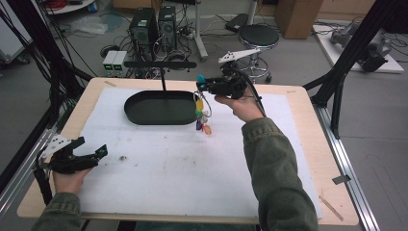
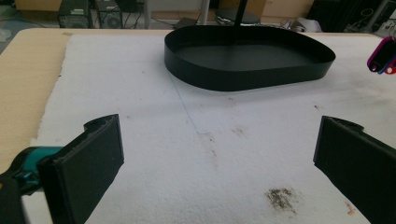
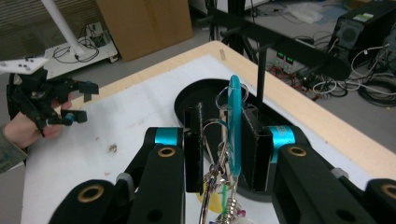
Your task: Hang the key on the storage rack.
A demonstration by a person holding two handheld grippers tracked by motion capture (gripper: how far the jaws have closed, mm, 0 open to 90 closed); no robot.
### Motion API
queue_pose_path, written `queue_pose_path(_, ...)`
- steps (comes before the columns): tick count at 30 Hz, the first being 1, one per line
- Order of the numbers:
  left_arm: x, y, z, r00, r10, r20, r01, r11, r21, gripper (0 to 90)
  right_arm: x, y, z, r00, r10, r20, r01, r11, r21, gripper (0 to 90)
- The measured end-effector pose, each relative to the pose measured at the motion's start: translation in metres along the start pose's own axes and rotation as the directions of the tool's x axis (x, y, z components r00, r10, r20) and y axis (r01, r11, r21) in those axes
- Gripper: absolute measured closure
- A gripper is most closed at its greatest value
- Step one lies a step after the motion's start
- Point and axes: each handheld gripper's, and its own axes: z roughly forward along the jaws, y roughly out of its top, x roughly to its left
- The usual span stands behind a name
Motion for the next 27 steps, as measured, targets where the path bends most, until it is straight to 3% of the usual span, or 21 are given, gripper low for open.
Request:
queue_pose_path(6,0.000,0.000,0.001,1.0000,-0.004,0.004,0.004,1.0000,-0.003,2.0,-0.006,0.014,0.008,1.0000,0.001,-0.002,-0.001,1.000,-0.004,73.8)
queue_pose_path(15,0.001,0.000,0.000,1.0000,-0.006,0.004,0.006,1.0000,-0.005,2.0,-0.014,0.036,0.027,0.9994,-0.012,0.033,0.011,1.000,0.022,73.7)
queue_pose_path(27,0.003,0.000,0.002,0.9999,-0.011,0.001,0.011,0.9999,-0.008,2.0,-0.017,0.057,0.046,0.9992,-0.034,0.018,0.033,0.999,0.038,73.7)
